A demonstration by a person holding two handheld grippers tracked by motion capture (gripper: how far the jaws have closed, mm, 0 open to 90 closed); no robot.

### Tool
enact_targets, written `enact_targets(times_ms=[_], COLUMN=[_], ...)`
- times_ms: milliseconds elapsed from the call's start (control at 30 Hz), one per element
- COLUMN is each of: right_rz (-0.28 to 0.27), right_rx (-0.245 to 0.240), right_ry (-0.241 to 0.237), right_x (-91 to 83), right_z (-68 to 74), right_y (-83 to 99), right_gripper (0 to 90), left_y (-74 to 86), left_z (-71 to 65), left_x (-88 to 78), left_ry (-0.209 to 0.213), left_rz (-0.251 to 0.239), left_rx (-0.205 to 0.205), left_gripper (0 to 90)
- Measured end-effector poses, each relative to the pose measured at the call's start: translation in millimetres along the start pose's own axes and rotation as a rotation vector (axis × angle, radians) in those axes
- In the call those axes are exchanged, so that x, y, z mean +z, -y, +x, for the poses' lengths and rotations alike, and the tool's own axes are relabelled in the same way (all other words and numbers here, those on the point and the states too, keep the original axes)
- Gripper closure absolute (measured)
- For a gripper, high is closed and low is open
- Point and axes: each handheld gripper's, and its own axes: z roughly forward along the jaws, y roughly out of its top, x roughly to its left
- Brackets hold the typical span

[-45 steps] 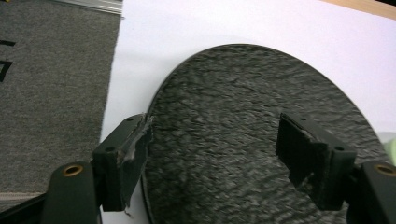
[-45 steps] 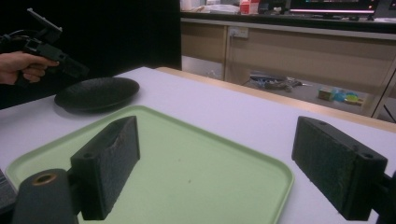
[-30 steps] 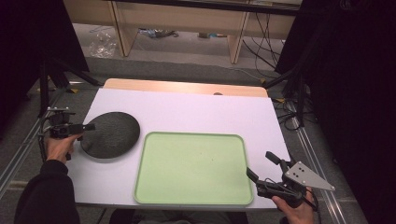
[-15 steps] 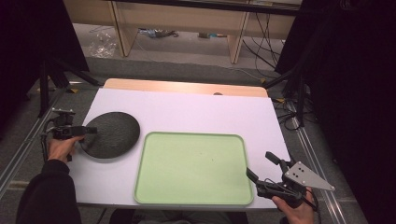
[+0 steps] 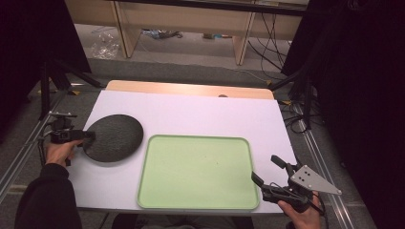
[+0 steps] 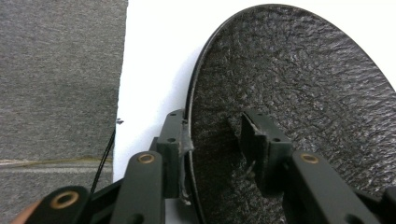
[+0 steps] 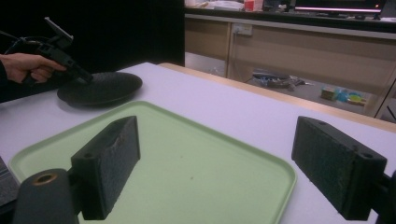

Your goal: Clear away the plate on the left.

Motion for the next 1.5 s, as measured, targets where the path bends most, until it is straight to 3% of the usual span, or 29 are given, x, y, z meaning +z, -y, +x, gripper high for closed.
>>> enact_targets(times_ms=[133,333,533,667,733,967,1167,1200,1233,1367,1500], right_rz=[-0.008,0.003,-0.001,0.004,-0.003,0.005,-0.019,-0.017,0.001,0.0,-0.001], right_rx=[0.001,-0.008,-0.007,-0.009,-0.007,-0.011,0.001,0.0,-0.009,-0.013,-0.016], right_ry=[-0.005,0.0,-0.005,-0.001,-0.006,-0.002,-0.014,-0.012,-0.008,-0.011,-0.007], right_x=[1.0,0.3,0.3,0.0,0.5,-0.4,1.5,1.6,0.0,0.5,0.5], right_z=[0.2,0.3,0.2,0.3,0.3,0.1,0.6,0.6,0.1,0.8,0.9], right_y=[0.2,-0.5,-0.2,-0.4,-0.3,-0.7,0.2,0.2,-0.5,-0.7,-0.5], right_gripper=[16.2,16.2,16.2,16.3,16.2,16.2,16.2,16.2,16.2,16.2,16.3], left_y=[0.8,-4.3,-9.9,-15.9,-18.2,-20.0,-24.9,-26.5,-27.4,-32.1,-32.9], left_z=[5.2,0.5,-10.0,-27.7,-36.4,-46.5,-68.1,-73.3,-77.2,-107.0,-125.7], left_x=[-3.3,-15.4,-27.3,-36.6,-39.7,-50.2,-61.8,-65.4,-67.6,-73.8,-77.7], left_ry=[0.049,0.107,0.133,0.107,0.064,0.059,0.032,0.049,0.052,-0.016,-0.051], left_rz=[-0.021,-0.076,-0.118,-0.129,-0.123,-0.134,-0.147,-0.149,-0.15,-0.155,-0.151], left_rx=[-0.051,-0.043,-0.018,0.029,0.055,0.066,0.119,0.121,0.134,0.238,0.321], left_gripper=[67.8,74.4,79.6,81.7,81.4,83.1,84.4,85.0,85.9,86.1,86.1])
